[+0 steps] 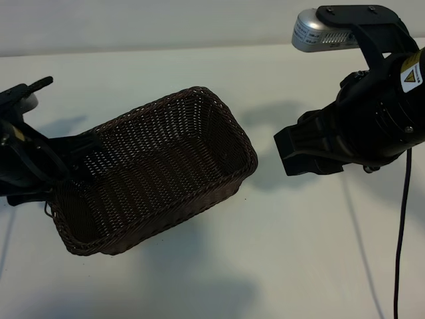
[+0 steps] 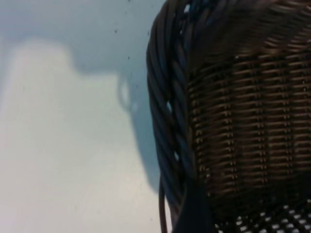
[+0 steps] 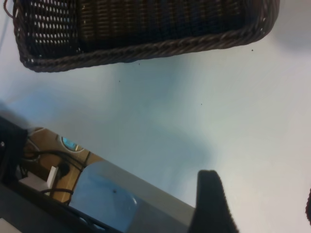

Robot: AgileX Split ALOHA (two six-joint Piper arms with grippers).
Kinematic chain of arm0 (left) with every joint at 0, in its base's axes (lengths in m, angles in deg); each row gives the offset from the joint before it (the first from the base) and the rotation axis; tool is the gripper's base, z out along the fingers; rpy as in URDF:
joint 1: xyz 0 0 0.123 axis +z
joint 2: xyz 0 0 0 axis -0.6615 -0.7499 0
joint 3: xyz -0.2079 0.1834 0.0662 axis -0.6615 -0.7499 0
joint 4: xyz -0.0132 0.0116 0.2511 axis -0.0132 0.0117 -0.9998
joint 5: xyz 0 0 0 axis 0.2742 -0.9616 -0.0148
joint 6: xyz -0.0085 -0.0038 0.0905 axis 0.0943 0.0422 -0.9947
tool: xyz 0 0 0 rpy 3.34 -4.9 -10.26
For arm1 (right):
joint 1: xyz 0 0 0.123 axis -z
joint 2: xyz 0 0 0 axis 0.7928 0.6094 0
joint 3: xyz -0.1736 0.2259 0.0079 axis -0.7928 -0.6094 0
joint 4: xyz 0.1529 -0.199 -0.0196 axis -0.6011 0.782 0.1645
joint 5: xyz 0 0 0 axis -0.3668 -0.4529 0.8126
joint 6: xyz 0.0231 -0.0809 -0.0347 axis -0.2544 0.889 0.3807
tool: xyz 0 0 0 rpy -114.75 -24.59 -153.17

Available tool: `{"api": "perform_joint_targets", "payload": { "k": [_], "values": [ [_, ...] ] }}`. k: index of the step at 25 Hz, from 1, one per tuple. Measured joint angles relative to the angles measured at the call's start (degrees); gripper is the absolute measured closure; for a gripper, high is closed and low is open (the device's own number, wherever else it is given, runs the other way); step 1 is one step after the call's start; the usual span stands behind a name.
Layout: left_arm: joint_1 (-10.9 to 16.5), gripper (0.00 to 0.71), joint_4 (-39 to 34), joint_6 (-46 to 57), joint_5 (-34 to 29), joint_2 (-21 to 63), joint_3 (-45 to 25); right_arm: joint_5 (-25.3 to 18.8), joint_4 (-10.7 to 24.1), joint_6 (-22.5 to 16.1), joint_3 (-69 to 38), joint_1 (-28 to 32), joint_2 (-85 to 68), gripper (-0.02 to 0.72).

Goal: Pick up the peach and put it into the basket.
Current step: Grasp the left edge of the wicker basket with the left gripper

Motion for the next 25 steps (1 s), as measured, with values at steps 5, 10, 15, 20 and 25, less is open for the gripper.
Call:
{"api": "perform_joint_targets", "payload": {
  "k": [5,10,15,20,25],
  "values": [
    [0.0,0.158,0.0,0.9,-1.7,5.4,0.0,0.0,0.0,0.0,0.0,0.0,0.0,0.238],
    [0.0,0.158,0.0,2.2,-4.2,7.4,-1.6,0.0,0.0,0.0,0.0,0.0,0.0,0.238],
    [0.0,0.158,0.0,4.7,0.2,7.4,-6.7,0.0,0.0,0.0,0.0,0.0,0.0,0.238],
    [0.0,0.158,-0.3,5.7,3.8,7.4,-10.5,0.0,0.0,0.0,0.0,0.0,0.0,0.238],
    [0.0,0.158,-4.4,8.3,7.4,5.7,-11.3,0.0,0.0,0.0,0.0,0.0,0.0,0.238]
  ]
}}
